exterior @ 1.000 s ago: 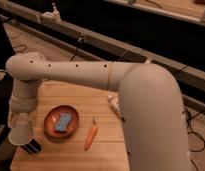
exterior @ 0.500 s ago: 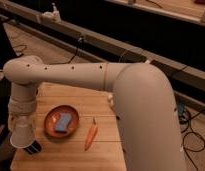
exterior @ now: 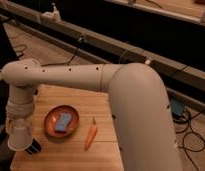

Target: Place the ceramic cup over the eraser

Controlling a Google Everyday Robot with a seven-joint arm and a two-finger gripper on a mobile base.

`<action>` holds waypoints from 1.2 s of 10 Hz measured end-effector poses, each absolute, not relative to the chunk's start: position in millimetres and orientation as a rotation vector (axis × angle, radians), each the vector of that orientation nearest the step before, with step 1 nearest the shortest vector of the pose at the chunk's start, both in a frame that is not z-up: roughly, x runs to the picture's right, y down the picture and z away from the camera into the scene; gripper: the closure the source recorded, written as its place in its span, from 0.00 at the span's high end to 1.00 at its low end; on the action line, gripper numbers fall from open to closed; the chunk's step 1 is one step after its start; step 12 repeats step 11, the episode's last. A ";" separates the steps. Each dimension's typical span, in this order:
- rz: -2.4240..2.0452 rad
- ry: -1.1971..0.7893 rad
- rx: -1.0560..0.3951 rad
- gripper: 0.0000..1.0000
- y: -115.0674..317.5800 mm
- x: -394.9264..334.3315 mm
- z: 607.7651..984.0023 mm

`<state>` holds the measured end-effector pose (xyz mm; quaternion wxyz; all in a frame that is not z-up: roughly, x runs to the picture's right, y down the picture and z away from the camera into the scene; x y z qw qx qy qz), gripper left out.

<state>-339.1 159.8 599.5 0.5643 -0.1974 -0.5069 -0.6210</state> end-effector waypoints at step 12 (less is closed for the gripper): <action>-1.412 -1.135 -0.524 0.80 162.4 -317.0 618.4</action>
